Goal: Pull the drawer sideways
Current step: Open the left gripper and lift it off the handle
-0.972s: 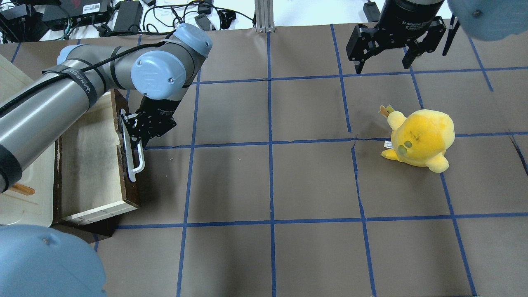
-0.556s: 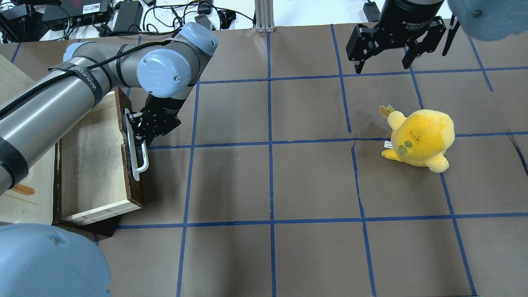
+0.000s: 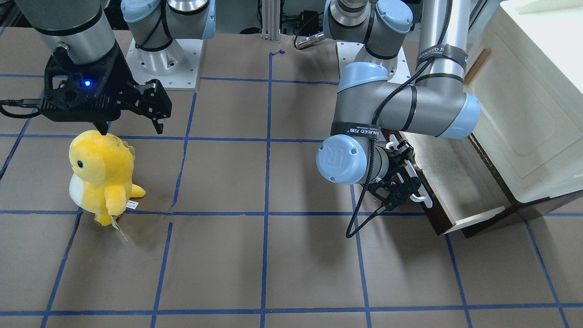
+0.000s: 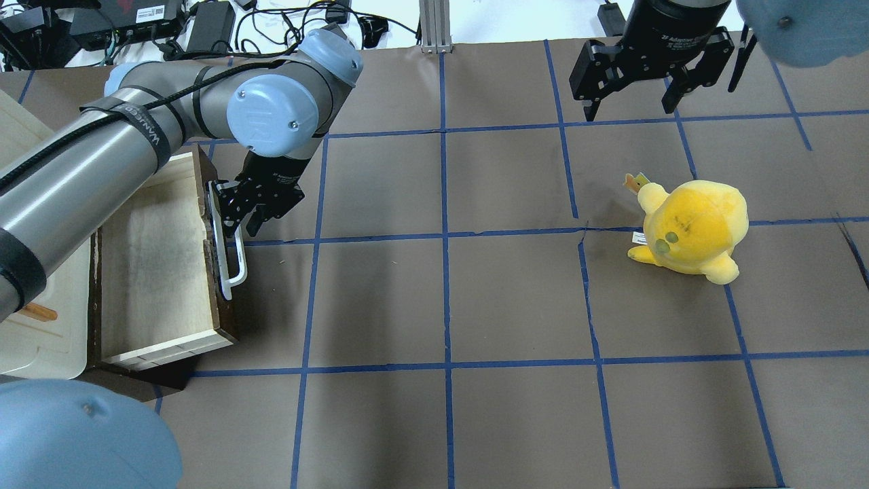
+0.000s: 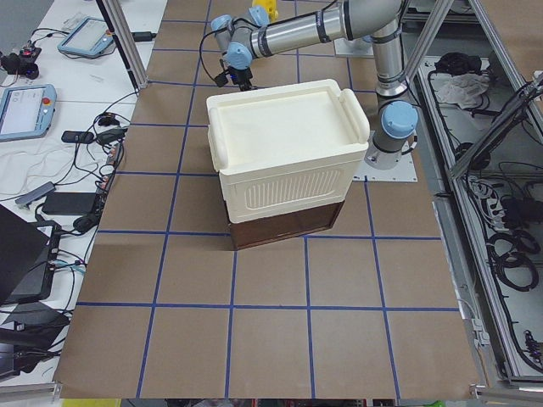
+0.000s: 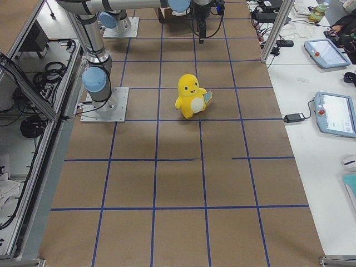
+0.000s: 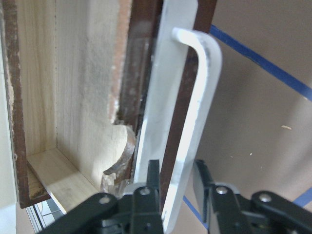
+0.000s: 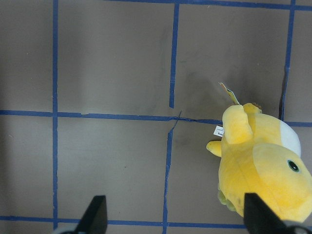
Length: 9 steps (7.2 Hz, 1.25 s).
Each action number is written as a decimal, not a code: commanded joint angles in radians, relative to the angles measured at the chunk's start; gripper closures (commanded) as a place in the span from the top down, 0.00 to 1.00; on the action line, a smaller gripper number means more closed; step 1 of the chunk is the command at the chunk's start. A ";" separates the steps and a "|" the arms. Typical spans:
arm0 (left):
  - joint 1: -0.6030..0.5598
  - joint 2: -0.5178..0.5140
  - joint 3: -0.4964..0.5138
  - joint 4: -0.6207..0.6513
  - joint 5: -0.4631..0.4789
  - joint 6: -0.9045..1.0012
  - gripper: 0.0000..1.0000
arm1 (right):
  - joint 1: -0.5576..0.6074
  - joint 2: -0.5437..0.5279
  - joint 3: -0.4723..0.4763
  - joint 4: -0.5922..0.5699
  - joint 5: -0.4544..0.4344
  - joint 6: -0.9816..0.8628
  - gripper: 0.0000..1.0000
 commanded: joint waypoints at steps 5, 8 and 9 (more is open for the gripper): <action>-0.018 0.153 0.112 0.113 -0.273 0.382 1.00 | 0.000 0.000 0.000 0.000 0.000 0.000 1.00; 0.055 0.230 0.113 0.150 -0.459 0.492 1.00 | 0.000 0.000 0.000 0.000 0.000 0.000 1.00; 0.089 0.256 0.109 0.152 -0.464 0.566 1.00 | 0.000 0.000 0.000 0.000 -0.001 0.000 1.00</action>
